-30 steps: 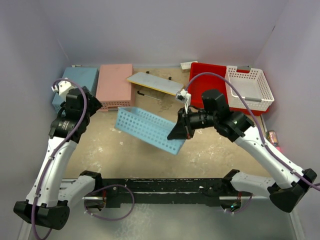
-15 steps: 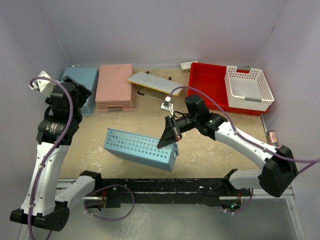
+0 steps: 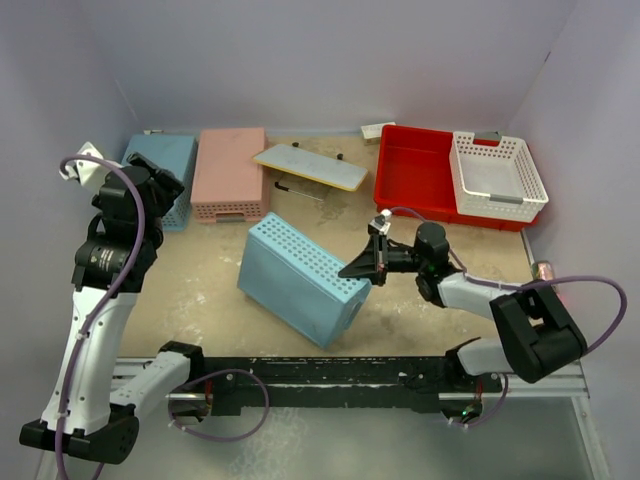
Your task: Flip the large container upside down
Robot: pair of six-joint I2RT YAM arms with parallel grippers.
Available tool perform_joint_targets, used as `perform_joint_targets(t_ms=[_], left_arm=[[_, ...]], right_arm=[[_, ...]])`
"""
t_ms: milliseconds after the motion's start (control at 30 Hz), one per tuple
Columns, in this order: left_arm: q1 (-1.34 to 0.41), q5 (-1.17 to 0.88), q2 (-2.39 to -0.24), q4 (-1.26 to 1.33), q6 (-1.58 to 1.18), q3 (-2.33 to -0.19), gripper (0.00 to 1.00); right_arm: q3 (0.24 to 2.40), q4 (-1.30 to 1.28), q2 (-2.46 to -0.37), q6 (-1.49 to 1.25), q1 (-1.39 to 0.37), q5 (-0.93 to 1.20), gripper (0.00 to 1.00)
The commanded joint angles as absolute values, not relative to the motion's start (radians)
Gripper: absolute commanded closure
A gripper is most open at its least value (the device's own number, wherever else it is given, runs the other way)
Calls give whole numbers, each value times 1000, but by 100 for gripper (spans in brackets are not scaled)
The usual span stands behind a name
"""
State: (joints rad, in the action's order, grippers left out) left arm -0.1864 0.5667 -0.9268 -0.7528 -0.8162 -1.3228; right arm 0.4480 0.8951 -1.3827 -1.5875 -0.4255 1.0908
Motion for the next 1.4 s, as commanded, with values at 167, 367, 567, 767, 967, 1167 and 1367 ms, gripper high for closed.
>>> perform_joint_targets(t_ms=[167,367,567,767,967,1167,1367], left_arm=[[-189,535,-883,-710,-790,-1270,36],[-189,476,-891,-711,-766,-1252,36],[-189,333,-914,-746,-700,-1225,36],[-189,319,-879,-793,-681,-1175,35],[-189,298,-877,-799,-672,-1164,35],[-189,261,-885,-739,-684,-1146,36],[-189,239,-897,-759,-670,-1157,36]], right_arm=[[213,933,-1345,-1681,-371,857,49],[297,468,-1216,-1364,-365,793,33],[572,-179,-1128,-907,-365,571,7],[705,-348,-1129,-716,-364,497,3],[791,-367,-1168,-568,-365,452,1],[836,-317,-1284,-466,-365,560,0],[810,-212,-1357,-521,-446,695,1]])
